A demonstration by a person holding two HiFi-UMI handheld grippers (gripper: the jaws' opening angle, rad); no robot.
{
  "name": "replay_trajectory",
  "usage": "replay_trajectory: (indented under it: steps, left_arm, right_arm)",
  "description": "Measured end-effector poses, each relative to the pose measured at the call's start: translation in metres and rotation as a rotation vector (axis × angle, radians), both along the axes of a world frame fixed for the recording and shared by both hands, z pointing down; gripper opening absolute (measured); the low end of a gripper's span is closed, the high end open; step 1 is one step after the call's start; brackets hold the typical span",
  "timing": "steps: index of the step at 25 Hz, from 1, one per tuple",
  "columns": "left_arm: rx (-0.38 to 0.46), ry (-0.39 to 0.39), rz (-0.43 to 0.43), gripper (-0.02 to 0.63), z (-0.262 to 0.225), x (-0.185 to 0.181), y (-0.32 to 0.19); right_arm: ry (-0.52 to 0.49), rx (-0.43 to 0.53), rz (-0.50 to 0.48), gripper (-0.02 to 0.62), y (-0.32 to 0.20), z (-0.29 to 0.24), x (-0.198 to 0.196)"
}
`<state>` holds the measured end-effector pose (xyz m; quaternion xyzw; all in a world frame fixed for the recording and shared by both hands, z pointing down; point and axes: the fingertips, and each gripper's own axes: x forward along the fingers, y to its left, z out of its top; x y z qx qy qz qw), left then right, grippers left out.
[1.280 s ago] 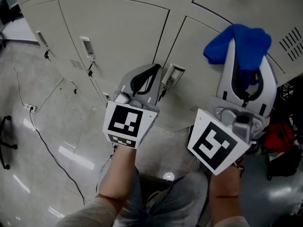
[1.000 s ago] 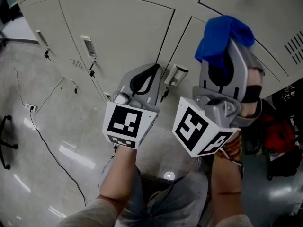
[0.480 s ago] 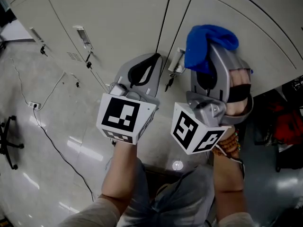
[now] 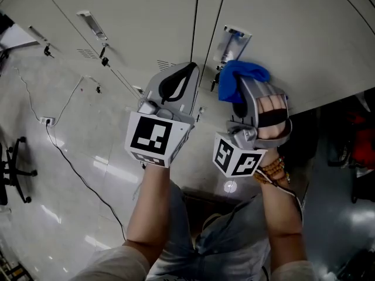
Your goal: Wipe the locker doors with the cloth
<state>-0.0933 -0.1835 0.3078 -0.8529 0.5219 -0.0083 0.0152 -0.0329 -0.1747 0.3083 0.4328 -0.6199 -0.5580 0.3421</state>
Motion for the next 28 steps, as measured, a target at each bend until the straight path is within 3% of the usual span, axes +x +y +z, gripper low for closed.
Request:
replay_trajectory:
  steps: [8, 13, 20, 28]
  left_arm:
    - [-0.061, -0.010, 0.018, 0.002, 0.051, 0.004, -0.007]
    - [-0.105, -0.026, 0.011, 0.002, 0.072, 0.004, -0.010]
    - [-0.084, -0.036, 0.011, 0.002, 0.048, 0.007, -0.004]
    - [0.015, -0.034, 0.014, 0.002, -0.022, 0.025, 0.006]
  right_arm:
    - [0.067, -0.151, -0.037, 0.046, -0.002, 0.105, -0.015]
    - [0.124, -0.141, -0.062, 0.046, -0.004, 0.133, -0.023]
    - [0.121, -0.153, -0.004, 0.046, 0.001, 0.112, 0.020]
    - [0.048, -0.060, 0.017, 0.046, 0.004, -0.004, 0.031]
